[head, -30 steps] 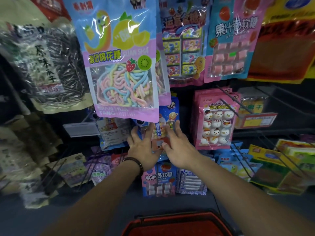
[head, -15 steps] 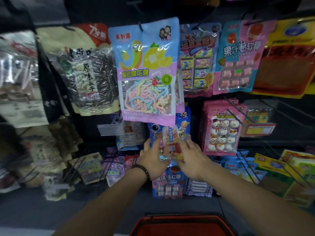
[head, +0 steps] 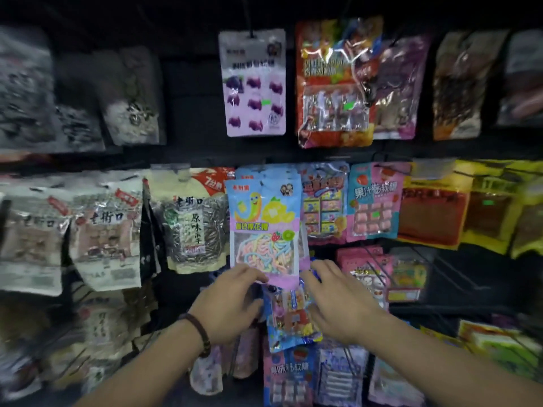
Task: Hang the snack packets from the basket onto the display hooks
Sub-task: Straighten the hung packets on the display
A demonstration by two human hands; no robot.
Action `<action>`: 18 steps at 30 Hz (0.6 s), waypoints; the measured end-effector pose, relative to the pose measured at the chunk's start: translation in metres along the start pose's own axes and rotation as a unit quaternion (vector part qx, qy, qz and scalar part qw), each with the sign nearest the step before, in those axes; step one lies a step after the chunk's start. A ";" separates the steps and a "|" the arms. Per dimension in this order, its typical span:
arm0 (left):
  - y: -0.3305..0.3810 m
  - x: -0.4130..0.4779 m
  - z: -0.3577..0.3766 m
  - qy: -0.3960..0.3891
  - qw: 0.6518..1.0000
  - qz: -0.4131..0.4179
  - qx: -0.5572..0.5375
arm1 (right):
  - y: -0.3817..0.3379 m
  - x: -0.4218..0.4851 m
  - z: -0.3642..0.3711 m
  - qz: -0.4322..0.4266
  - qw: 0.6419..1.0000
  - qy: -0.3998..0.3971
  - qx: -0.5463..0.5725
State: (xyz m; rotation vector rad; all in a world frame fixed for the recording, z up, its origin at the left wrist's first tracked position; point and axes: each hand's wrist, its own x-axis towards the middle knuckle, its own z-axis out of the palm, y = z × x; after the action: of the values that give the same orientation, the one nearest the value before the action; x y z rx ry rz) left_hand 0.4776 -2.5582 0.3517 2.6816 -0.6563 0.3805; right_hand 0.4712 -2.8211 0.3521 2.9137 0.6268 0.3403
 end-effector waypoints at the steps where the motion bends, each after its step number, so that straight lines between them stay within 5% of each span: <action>1: -0.001 0.003 -0.013 0.006 1.000 0.005 0.016 | 0.001 0.001 -0.012 -0.002 1.000 0.014 -0.006; 10: -0.009 0.057 -0.069 0.026 0.995 -0.004 0.099 | -0.007 0.052 -0.063 -0.052 0.993 0.063 -0.089; 18: -0.015 0.095 -0.051 0.026 0.984 0.011 0.173 | -0.001 0.095 -0.049 0.017 0.994 0.044 -0.096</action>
State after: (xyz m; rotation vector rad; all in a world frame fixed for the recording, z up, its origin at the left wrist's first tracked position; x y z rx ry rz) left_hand 0.5577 -2.5629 0.4255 2.9805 -0.6559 0.6184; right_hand 0.5431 -2.7759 0.4171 2.7404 0.5256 0.5050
